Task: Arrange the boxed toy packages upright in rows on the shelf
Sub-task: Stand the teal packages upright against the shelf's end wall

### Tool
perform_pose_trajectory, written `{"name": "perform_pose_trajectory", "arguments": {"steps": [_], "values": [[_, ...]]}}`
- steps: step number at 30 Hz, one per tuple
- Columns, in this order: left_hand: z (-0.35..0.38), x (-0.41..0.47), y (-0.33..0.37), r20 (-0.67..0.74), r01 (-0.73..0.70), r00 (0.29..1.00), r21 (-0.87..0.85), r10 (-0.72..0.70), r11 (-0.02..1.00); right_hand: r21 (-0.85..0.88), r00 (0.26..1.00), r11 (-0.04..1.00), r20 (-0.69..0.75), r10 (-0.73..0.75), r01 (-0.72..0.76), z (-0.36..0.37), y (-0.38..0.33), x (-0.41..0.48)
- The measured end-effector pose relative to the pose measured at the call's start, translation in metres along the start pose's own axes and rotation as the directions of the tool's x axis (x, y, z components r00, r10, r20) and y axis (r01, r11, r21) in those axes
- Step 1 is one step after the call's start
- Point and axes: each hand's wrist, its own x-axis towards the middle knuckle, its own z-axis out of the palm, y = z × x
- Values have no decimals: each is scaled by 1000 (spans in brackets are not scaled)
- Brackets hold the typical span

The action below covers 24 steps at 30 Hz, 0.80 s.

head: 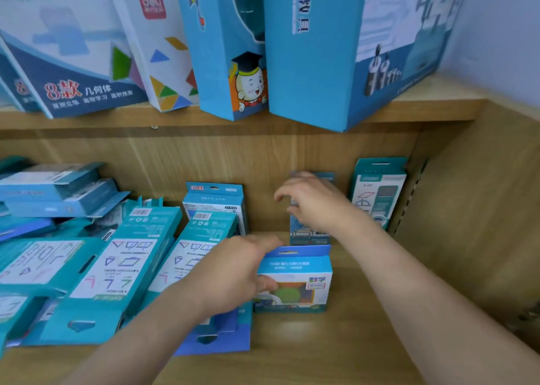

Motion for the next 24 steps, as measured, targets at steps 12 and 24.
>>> {"name": "perform_pose_trajectory", "arguments": {"steps": [12, 24], "values": [[-8, 11, -6, -80, 84, 992, -103, -93, 991, 77, 985, 982, -3, 171, -170, -4, 33, -26], [-6, 69, -34, -110, 57, 992, 3, -56, 998, -34, 983, 983, -26, 179, -180, -15, -12, -28]]}}
